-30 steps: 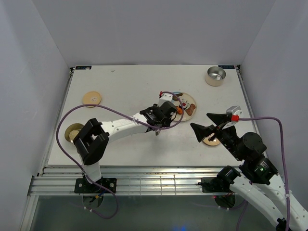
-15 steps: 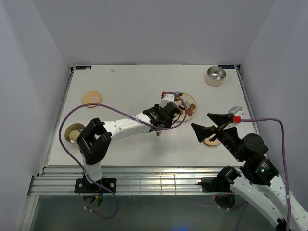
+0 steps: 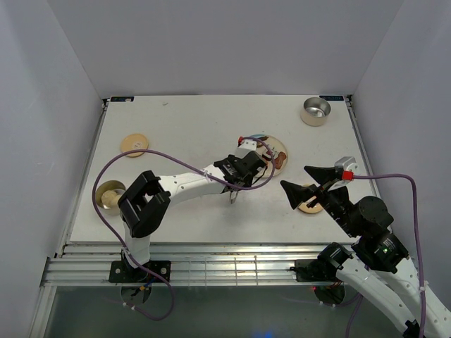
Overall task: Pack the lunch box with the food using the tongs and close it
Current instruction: Pick up the fake food from the plate.
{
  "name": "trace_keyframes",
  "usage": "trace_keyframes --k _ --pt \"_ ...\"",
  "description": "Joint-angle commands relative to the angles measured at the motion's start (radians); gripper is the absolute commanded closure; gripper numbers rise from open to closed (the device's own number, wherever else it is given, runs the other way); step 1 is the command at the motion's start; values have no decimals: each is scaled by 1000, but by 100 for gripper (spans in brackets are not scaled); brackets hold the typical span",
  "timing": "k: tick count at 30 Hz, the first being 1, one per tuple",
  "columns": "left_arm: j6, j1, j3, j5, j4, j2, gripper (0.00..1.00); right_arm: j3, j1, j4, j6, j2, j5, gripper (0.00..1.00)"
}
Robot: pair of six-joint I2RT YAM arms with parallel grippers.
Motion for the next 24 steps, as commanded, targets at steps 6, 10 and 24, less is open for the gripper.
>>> trace_keyframes --k 6,10,24 --pt "-4 -9 72 -4 -15 -22 44 9 4 44 -12 -12 12 3" --pt "-4 -9 111 -1 -55 -5 44 11 4 44 -13 -15 18 3" --pt "-69 -15 209 -49 -203 63 45 17 4 38 -16 -44 28 3"
